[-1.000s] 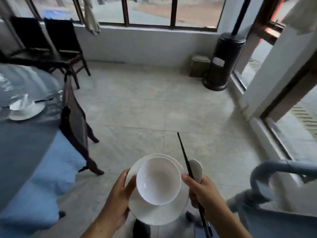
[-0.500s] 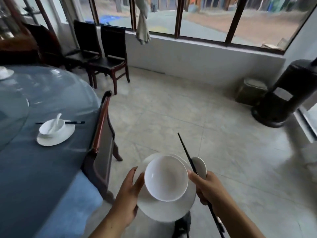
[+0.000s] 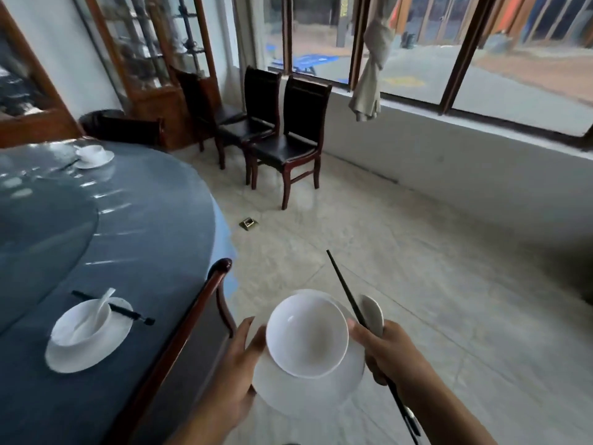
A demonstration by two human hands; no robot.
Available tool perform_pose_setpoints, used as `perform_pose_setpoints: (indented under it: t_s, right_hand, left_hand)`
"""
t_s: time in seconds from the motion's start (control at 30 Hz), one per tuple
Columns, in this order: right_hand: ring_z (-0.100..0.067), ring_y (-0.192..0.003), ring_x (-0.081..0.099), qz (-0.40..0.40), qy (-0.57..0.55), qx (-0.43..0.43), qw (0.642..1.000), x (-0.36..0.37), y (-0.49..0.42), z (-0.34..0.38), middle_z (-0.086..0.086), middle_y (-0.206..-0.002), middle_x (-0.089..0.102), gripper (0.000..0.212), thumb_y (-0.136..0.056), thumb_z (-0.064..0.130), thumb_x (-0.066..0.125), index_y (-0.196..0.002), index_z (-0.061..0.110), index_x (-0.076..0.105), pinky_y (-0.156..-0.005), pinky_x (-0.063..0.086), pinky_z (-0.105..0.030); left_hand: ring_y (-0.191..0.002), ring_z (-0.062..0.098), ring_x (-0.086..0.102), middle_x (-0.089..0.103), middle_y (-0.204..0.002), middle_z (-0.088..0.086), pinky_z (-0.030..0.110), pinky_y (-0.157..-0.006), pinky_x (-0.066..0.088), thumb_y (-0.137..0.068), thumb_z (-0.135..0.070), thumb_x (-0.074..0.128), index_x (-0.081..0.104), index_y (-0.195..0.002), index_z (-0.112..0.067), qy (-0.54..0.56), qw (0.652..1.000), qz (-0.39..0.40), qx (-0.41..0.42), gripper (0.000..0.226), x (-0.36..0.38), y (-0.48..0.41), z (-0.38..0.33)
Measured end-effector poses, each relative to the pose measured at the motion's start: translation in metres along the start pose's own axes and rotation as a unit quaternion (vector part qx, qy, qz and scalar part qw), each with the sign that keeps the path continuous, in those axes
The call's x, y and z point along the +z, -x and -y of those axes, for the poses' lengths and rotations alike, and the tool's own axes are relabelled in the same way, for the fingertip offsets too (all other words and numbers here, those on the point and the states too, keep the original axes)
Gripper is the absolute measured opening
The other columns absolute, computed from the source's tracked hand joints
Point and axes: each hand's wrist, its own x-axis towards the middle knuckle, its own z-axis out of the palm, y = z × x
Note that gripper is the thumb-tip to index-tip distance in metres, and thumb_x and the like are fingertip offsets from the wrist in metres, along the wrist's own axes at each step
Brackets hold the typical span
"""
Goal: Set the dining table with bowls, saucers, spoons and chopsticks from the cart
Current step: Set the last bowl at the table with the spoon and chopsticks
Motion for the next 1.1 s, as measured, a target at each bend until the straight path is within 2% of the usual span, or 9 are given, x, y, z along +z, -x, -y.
perform_pose_setpoints:
  t_s: [0.13, 0.2, 0.33, 0.57, 0.73, 0.87, 0.97, 1.03, 1.1]
  right_hand:
    - [-0.018, -0.042, 0.028, 0.033, 0.033, -0.007, 0.999, -0.003, -0.113, 0.048, -0.007, -0.052, 0.035, 0.049, -0.069, 0.058, 0.073, -0.057, 0.018, 0.047, -0.041, 0.025, -0.026]
    - [-0.018, -0.043, 0.027, 0.049, 0.040, -0.011, 0.998, 0.000, -0.176, 0.070, -0.007, -0.054, 0.034, 0.049, -0.067, 0.059, 0.074, -0.057, 0.019, 0.048, -0.041, 0.024, -0.026]
    - [-0.017, -0.043, 0.027, 0.076, 0.060, -0.015, 0.995, 0.009, -0.303, 0.117, -0.006, -0.053, 0.034, 0.046, -0.066, 0.060, 0.074, -0.051, 0.023, 0.051, -0.041, 0.024, -0.025]
    - [-0.016, -0.041, 0.027, 0.131, 0.075, -0.007, 0.989, 0.035, -0.495, 0.215, -0.003, -0.049, 0.033, 0.045, -0.065, 0.061, 0.074, -0.048, 0.024, 0.056, -0.040, 0.024, -0.024]
    - [-0.016, -0.042, 0.028, 0.178, 0.072, -0.024, 0.981, 0.057, -0.623, 0.273, -0.004, -0.051, 0.035, 0.045, -0.071, 0.059, 0.075, -0.060, 0.019, 0.058, -0.040, 0.025, -0.025]
    - [-0.015, -0.043, 0.029, 0.222, 0.080, -0.033, 0.971, 0.077, -0.738, 0.311, -0.005, -0.054, 0.036, 0.042, -0.084, 0.048, 0.072, -0.069, 0.012, 0.056, -0.041, 0.024, -0.026]
    - [-0.016, -0.044, 0.032, 0.257, 0.097, -0.051, 0.960, 0.093, -0.829, 0.347, -0.008, -0.055, 0.038, 0.041, -0.085, 0.048, 0.071, -0.070, 0.012, 0.058, -0.041, 0.028, -0.028]
    - [-0.016, -0.043, 0.034, 0.284, 0.114, -0.051, 0.951, 0.105, -0.885, 0.376, -0.007, -0.053, 0.039, 0.042, -0.086, 0.048, 0.070, -0.074, 0.009, 0.060, -0.041, 0.030, -0.029]
    - [-0.015, -0.043, 0.034, 0.316, 0.125, -0.049, 0.939, 0.119, -0.935, 0.406, -0.006, -0.053, 0.039, 0.046, -0.082, 0.052, 0.072, -0.076, 0.008, 0.061, -0.041, 0.030, -0.029]
  left_hand:
    - [-0.123, 0.022, 0.059, 0.058, -0.140, 0.005, 0.046, -0.105, 0.048, -0.082, -0.046, 0.064, 0.059, -0.124, -0.034, 0.014, 0.998, -0.061, 0.015, 0.044, 0.011, -0.092, -0.041]
    - [-0.127, 0.029, 0.056, 0.054, -0.144, 0.008, 0.042, -0.106, 0.045, -0.083, -0.039, 0.062, 0.056, -0.133, -0.030, 0.085, 0.992, -0.095, 0.025, 0.052, 0.008, -0.143, -0.057]
    - [-0.118, 0.034, 0.062, 0.065, -0.129, 0.009, 0.039, -0.082, 0.048, -0.080, -0.051, 0.066, 0.059, -0.130, -0.027, 0.072, 0.993, -0.091, 0.019, 0.056, 0.003, -0.259, -0.098]
    - [-0.095, 0.023, 0.071, 0.072, -0.115, 0.012, 0.031, -0.065, 0.055, -0.087, -0.039, 0.071, 0.065, -0.116, -0.023, 0.090, 0.991, -0.096, 0.034, 0.033, -0.014, -0.431, -0.189]
    - [-0.122, 0.035, 0.061, 0.062, -0.136, 0.010, 0.049, -0.090, 0.053, -0.085, -0.044, 0.069, 0.050, -0.141, -0.024, 0.110, 0.983, -0.148, 0.018, 0.063, -0.036, -0.547, -0.222]
    - [-0.124, 0.033, 0.060, 0.061, -0.138, 0.008, 0.053, -0.098, 0.049, -0.075, -0.059, 0.072, 0.052, -0.140, -0.025, 0.110, 0.978, -0.178, 0.030, 0.077, -0.049, -0.645, -0.250]
    - [-0.121, 0.027, 0.063, 0.054, -0.147, 0.004, 0.042, -0.086, 0.057, -0.073, -0.061, 0.071, 0.057, -0.136, -0.031, 0.115, 0.972, -0.200, 0.051, 0.071, -0.055, -0.720, -0.280]
    - [-0.126, 0.027, 0.060, 0.046, -0.154, 0.000, 0.045, -0.092, 0.056, -0.079, -0.057, 0.071, 0.050, -0.142, -0.034, 0.133, 0.963, -0.226, 0.055, 0.070, -0.059, -0.766, -0.300]
    - [-0.126, 0.026, 0.059, 0.052, -0.149, -0.001, 0.050, -0.101, 0.052, -0.088, -0.052, 0.067, 0.048, -0.143, -0.039, 0.149, 0.954, -0.253, 0.061, 0.059, -0.066, -0.808, -0.320]
